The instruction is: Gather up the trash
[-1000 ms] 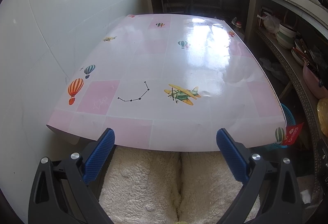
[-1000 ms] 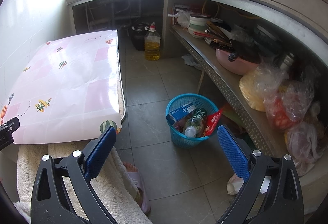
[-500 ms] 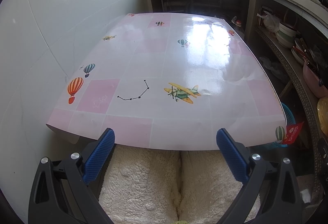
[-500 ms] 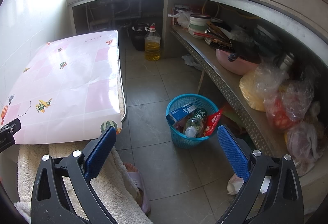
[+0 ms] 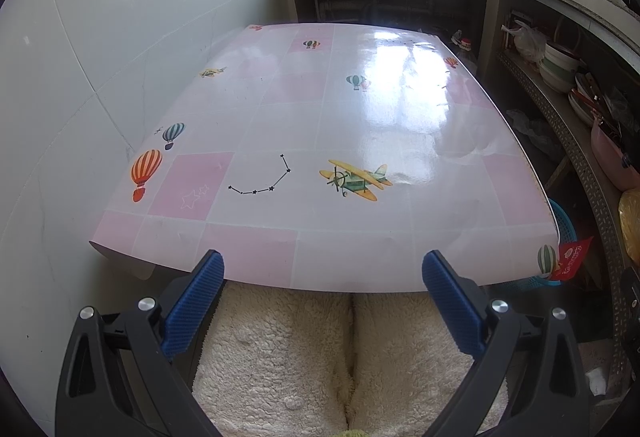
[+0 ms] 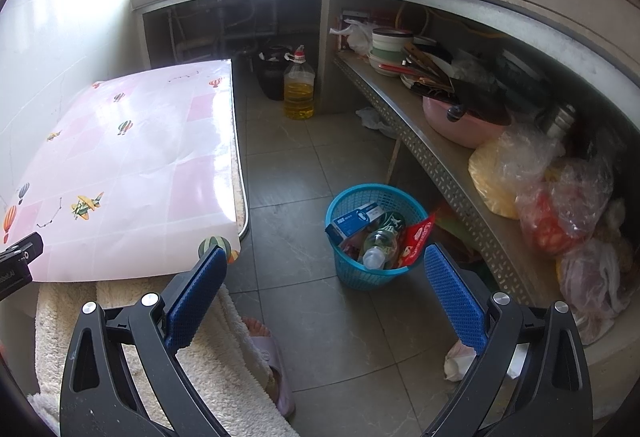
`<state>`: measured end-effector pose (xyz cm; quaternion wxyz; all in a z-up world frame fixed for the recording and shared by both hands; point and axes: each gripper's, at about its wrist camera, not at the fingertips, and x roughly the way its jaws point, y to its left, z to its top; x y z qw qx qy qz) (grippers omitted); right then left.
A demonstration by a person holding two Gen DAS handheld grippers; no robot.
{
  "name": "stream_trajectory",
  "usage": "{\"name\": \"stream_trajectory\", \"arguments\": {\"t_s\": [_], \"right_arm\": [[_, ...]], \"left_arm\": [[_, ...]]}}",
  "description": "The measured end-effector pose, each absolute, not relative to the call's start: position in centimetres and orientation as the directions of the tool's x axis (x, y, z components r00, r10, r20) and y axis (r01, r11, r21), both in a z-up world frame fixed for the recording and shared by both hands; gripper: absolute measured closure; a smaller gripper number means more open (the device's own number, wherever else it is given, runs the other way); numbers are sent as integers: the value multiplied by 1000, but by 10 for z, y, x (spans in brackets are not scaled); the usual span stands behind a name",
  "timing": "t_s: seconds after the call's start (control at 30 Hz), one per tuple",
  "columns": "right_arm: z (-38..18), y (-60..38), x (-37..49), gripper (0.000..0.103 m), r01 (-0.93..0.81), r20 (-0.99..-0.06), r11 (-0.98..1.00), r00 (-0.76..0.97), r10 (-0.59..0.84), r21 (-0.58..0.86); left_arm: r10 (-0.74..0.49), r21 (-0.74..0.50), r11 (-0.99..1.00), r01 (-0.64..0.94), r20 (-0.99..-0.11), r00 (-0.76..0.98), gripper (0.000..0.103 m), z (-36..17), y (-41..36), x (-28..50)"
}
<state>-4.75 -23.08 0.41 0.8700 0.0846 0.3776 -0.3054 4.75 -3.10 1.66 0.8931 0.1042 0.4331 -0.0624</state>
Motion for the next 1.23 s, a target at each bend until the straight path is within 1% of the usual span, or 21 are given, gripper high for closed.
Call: {"name": "stream_trajectory", "arguments": {"t_s": [1.23], "right_arm": [[6, -228, -46, 8, 598, -708, 798, 530, -468, -80]], "left_arm": [[-30, 142, 964, 227, -786, 617, 6, 19, -32, 48]]}}
